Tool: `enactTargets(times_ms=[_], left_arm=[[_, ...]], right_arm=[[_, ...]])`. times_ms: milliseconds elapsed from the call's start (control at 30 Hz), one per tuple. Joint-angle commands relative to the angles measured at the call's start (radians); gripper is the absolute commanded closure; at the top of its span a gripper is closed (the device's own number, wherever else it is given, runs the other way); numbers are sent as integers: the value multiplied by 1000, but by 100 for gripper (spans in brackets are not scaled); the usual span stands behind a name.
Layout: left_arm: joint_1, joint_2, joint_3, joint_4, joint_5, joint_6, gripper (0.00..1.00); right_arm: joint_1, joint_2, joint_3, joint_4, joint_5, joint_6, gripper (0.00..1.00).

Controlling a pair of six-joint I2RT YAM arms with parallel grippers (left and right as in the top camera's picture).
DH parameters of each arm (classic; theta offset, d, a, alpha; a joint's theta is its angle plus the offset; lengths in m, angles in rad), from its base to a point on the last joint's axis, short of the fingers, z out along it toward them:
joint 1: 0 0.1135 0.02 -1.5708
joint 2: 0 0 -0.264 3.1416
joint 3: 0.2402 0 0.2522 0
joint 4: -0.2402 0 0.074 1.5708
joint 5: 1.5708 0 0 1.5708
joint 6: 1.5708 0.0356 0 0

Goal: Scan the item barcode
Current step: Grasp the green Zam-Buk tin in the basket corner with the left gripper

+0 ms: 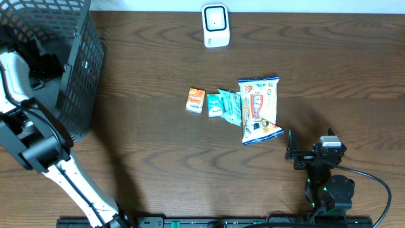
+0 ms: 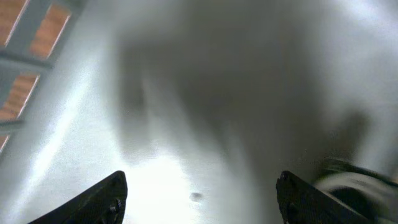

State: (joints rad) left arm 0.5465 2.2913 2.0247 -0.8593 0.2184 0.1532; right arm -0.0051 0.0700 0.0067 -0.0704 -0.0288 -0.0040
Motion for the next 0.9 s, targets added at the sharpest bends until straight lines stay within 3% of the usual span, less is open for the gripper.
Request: enactTargets(times_ms=[0,67,233,400,867], left_arm=[[-1,-124,26,2,257,44,24],[-2,-136,26,-3,325,70,24],[-3,-129,19,-72,334,146,23],[-14,-125,-31,-104,366,255,4],[-42,-121,-178,8,293,292,5]], right_arm=[[-5,-4,-1,-4,0,10,1],[-5,-4,-1,-4,0,10,1],[-5,-4,-1,-4,0,10,1],[-5,-4,-1,-4,0,10,1],[-5,-4,-1,-4,0,10,1]])
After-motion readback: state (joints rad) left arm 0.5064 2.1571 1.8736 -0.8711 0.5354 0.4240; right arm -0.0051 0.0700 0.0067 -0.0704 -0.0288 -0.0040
